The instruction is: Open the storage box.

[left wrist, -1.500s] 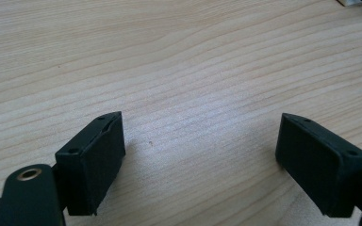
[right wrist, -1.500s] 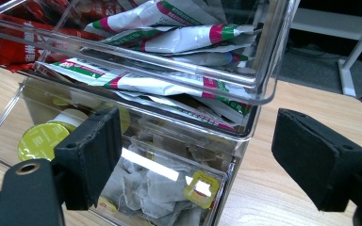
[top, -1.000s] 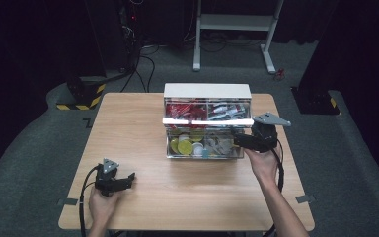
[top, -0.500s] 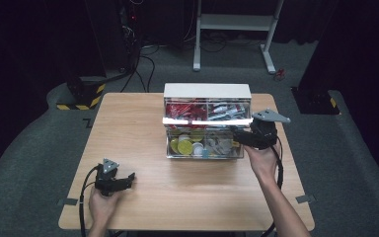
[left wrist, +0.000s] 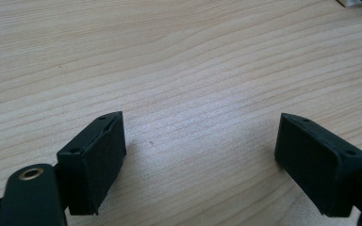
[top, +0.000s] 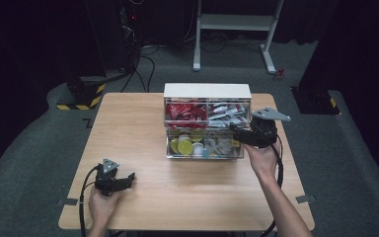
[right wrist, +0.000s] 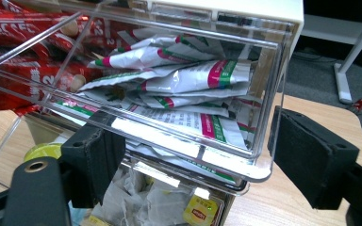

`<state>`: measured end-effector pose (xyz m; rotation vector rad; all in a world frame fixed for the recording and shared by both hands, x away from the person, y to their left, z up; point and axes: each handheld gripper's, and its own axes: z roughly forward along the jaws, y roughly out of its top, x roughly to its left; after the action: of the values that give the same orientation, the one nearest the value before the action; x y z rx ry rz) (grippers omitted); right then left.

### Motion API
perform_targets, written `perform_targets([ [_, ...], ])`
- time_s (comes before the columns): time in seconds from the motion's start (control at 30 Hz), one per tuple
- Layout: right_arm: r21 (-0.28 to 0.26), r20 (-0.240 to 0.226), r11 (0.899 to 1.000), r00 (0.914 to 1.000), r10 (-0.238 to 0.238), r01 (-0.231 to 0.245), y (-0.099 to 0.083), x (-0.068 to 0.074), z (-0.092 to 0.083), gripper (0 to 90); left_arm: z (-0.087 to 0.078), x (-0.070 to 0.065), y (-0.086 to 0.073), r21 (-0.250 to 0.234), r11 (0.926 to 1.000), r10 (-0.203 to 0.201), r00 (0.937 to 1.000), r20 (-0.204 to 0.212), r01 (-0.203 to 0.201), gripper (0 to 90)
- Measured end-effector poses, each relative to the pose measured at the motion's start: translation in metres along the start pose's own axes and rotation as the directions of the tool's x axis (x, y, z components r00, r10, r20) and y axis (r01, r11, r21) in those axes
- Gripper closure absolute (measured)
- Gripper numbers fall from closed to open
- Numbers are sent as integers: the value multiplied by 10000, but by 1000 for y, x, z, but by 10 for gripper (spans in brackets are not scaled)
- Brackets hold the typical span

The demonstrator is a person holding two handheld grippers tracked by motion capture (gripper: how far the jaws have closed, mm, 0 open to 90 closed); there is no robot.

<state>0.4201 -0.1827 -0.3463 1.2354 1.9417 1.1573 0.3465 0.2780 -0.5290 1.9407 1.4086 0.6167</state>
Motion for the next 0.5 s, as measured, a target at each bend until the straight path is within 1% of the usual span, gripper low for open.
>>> perform_targets([
  [0.17,-172,5,9998,10000,-41,41,5,0,-4,200,0,0,0,5,10000,-26,10000,-1,26,172],
  [0.33,-151,8,9999,10000,-56,56,8,1,-3,202,0,0,0,3,10000,4,10000,-2,-4,173],
  [0.5,-167,-15,9999,10000,31,-31,12,1,-4,205,0,0,0,0,10000,-5,10000,1,5,173],
])
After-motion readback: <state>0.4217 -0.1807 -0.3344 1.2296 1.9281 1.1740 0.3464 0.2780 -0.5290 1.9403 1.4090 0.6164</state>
